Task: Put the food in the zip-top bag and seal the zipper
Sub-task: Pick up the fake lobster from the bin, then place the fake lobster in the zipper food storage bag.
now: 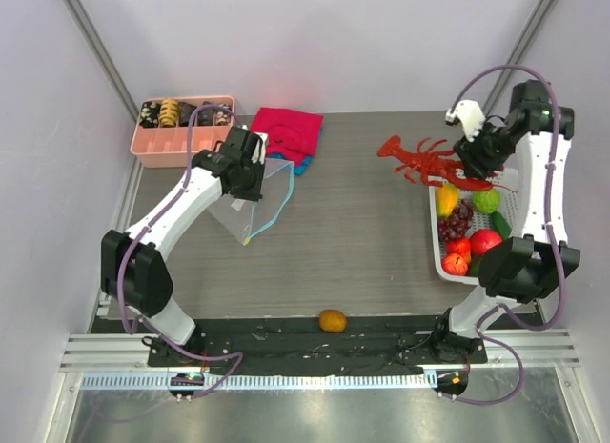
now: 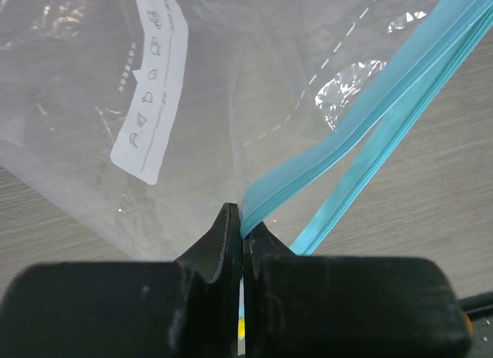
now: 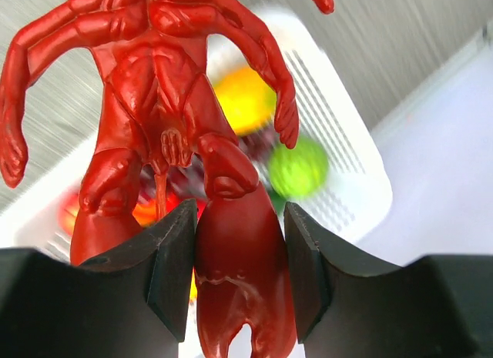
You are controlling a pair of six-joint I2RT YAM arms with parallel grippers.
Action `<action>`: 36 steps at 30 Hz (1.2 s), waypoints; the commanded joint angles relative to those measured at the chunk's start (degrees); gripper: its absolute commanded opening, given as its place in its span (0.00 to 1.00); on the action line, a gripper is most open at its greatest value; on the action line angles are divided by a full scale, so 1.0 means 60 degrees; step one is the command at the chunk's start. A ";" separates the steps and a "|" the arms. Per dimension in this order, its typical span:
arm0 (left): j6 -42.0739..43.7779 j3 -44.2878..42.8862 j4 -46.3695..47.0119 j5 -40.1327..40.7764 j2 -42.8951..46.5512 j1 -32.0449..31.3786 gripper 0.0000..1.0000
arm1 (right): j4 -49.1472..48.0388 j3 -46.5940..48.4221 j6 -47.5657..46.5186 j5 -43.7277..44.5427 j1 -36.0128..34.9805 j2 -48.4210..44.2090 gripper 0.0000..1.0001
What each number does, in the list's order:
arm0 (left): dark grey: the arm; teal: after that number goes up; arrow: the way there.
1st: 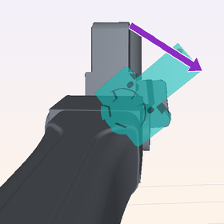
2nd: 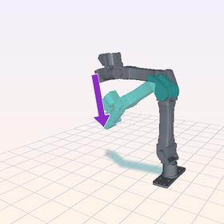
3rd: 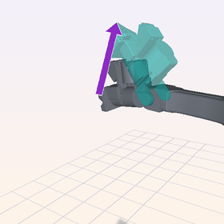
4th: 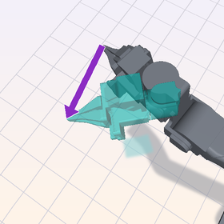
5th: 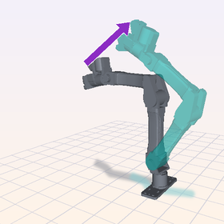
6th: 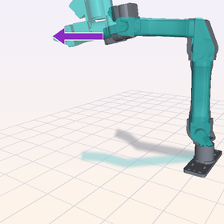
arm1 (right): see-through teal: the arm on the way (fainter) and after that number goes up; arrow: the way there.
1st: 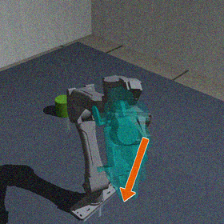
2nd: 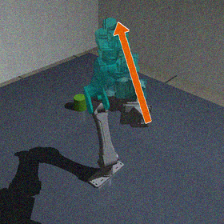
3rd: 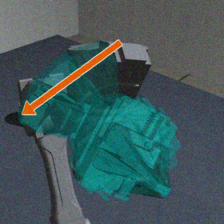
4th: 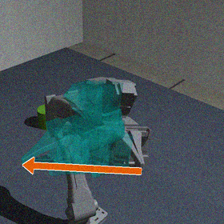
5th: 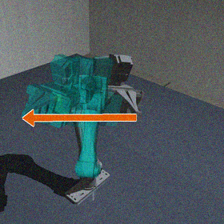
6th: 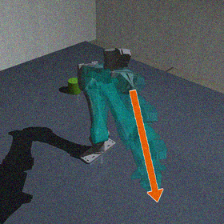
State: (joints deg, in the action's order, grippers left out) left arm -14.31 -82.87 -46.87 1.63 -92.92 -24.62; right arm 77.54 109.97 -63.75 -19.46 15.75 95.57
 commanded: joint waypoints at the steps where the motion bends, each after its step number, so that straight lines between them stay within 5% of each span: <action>1: -0.0091 0.0188 0.0663 0.0666 0.0663 0.0002 0.00 | 0.1287 0.0026 0.0969 -0.1062 -0.1622 -0.0766 0.01; 14: -0.0941 0.0409 0.0576 0.0505 0.0766 -0.0013 0.00 | -0.2197 -0.1717 0.4720 0.0342 -0.7410 -0.0885 0.01; 25: -0.1029 0.0482 0.0239 0.0329 0.0854 -0.0057 0.00 | -0.3620 -0.2274 0.4356 0.3867 -0.9435 -0.0314 0.01; 36: -0.2038 0.0189 0.0063 -0.0211 0.0429 -0.0071 0.00 | -0.4075 -0.1614 0.4721 0.5076 -1.0256 0.0420 0.01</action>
State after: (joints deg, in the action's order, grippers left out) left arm -22.50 -79.77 -46.15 3.03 -89.78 -24.77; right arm 57.43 97.30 -36.60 7.29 -44.29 98.76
